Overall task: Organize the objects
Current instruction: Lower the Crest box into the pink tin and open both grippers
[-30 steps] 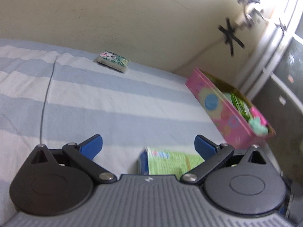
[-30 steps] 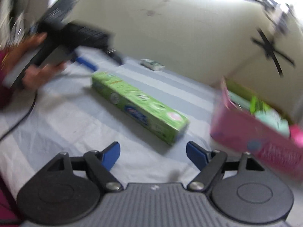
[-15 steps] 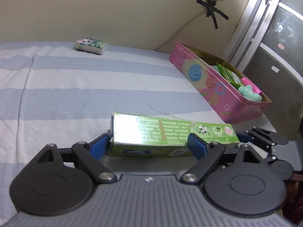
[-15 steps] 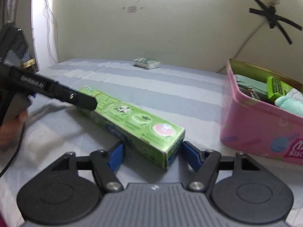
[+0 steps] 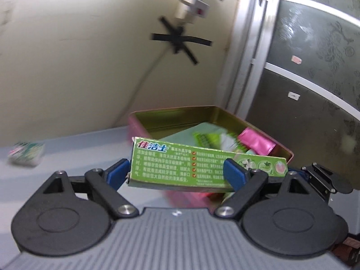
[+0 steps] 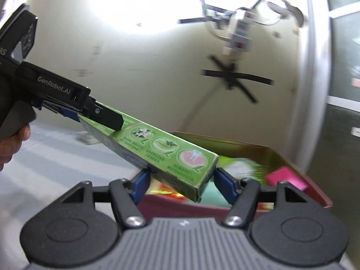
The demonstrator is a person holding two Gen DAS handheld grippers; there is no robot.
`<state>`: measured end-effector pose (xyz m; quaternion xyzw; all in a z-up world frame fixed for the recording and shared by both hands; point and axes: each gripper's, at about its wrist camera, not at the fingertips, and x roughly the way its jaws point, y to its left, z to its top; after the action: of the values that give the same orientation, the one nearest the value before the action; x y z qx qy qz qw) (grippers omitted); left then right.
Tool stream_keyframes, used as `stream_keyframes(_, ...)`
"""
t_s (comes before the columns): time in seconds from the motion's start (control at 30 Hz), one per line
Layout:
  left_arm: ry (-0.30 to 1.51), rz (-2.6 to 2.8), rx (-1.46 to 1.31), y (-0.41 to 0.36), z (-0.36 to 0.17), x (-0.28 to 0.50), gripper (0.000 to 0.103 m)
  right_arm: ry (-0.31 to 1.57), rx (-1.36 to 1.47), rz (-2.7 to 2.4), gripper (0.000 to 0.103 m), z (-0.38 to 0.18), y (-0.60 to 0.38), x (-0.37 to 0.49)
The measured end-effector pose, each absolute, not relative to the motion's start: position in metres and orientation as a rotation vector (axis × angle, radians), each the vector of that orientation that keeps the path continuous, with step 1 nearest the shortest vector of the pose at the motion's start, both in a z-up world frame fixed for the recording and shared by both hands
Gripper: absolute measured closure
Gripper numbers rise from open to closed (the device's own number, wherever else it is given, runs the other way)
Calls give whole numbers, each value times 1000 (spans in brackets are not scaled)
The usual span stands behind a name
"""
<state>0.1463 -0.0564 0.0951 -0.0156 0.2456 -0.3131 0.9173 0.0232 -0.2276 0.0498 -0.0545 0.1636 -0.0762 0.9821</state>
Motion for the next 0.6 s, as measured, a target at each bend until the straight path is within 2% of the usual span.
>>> stream_keyframes(0.27,530,-613,168,-160,64,182,12,357,-49,-438,37,22,-313,68)
stream_keyframes(0.4,517,-578,222,-171,56,175,12,296,100,-452,33,17,-331,59)
stream_keyframes(0.6,535,-531,208,-160,64,164,12,265,158,-433,29,16,-322,37)
